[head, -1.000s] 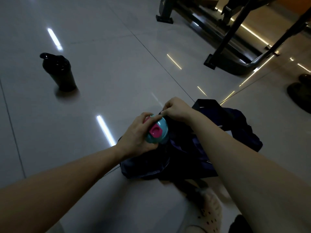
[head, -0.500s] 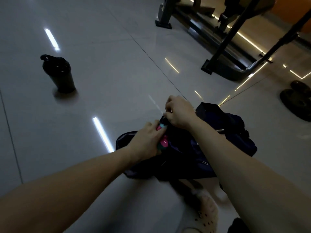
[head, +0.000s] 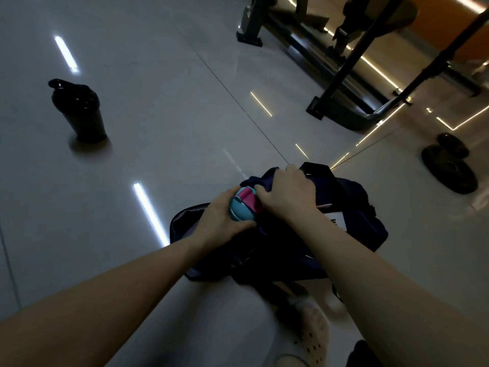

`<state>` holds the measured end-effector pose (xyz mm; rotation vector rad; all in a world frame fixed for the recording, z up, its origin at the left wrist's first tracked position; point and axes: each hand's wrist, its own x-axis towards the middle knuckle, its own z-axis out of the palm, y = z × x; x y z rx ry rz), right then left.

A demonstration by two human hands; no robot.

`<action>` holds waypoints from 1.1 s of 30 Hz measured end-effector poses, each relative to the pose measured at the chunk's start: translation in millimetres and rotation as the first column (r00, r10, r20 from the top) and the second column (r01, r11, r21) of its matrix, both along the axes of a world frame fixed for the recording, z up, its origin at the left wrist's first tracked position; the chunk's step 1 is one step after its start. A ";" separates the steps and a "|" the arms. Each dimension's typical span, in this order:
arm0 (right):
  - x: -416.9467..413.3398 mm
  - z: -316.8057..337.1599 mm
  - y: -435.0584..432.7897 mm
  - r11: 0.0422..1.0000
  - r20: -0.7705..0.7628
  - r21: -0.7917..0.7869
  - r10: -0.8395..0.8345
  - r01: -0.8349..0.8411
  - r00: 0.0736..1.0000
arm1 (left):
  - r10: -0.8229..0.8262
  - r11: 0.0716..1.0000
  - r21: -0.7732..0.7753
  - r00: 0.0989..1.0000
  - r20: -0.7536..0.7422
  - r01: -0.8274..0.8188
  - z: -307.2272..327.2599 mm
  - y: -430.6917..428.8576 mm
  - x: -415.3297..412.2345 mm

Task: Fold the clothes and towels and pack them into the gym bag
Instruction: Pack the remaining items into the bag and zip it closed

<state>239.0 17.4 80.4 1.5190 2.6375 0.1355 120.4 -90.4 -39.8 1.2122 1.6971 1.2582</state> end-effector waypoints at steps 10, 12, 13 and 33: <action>12.5 9.6 4.7 0.903 -0.163 -0.425 -0.003 -0.067 0.987 | -0.112 0.993 -0.052 0.985 -0.131 0.106 3.7 10.3 6.1; 7.2 9.8 3.4 0.890 -0.236 -0.437 0.027 -0.131 0.971 | 0.029 0.996 -0.083 0.999 -0.033 -0.032 9.9 15.1 16.7; 6.4 8.0 1.4 0.878 -0.257 -0.457 0.024 -0.144 0.966 | 0.101 0.989 -0.107 0.995 0.022 -0.098 12.0 16.9 22.2; 26.8 -4.0 -18.1 0.934 -0.240 -0.292 0.136 -0.205 0.961 | -0.408 0.909 -0.293 0.771 -0.490 0.296 -11.5 65.0 -30.0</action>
